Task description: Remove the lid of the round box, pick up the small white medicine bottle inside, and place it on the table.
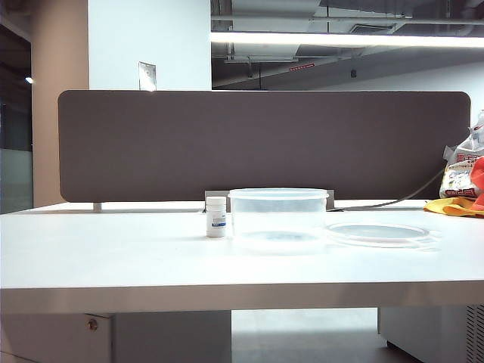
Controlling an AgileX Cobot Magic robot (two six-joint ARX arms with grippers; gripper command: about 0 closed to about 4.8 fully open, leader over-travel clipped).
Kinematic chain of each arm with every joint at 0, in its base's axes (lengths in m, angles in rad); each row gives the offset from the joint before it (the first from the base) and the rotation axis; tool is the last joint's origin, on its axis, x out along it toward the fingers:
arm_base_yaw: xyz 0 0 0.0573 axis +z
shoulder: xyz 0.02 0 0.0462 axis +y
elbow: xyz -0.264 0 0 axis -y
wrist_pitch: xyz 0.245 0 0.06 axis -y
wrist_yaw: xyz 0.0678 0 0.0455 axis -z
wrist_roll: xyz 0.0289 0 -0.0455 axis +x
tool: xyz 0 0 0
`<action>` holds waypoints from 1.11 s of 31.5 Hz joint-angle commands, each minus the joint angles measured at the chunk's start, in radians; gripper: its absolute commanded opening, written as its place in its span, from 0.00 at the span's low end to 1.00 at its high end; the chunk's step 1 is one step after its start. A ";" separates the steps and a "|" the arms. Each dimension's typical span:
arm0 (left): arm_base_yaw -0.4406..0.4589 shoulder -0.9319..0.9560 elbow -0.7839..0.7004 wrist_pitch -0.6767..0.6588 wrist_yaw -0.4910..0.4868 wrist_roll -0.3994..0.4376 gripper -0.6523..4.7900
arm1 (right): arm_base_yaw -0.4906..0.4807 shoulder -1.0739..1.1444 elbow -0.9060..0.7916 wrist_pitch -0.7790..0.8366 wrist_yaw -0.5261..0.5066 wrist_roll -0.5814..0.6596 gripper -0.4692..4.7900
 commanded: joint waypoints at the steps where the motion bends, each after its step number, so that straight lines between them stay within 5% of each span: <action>1: -0.001 -0.084 -0.116 0.020 -0.003 0.005 0.60 | 0.000 -0.040 -0.038 0.057 0.002 0.051 0.09; 13: -0.006 -0.653 -1.018 0.459 -0.029 -0.183 0.60 | 0.001 -0.064 -0.072 0.058 0.015 0.059 0.09; 20: -0.015 -0.964 -1.449 0.541 -0.041 -0.314 0.60 | 0.001 -0.064 -0.072 0.056 0.012 0.059 0.09; 26: -0.015 -1.131 -1.641 0.544 -0.046 -0.356 0.34 | 0.001 -0.064 -0.072 0.043 0.001 0.061 0.09; 32: -0.018 -1.164 -1.692 0.533 -0.036 -0.491 0.33 | 0.001 -0.064 -0.072 0.043 -0.021 0.090 0.09; 35: -0.017 -1.164 -1.692 0.534 -0.037 -0.494 0.33 | 0.001 -0.064 -0.071 0.043 -0.021 0.090 0.09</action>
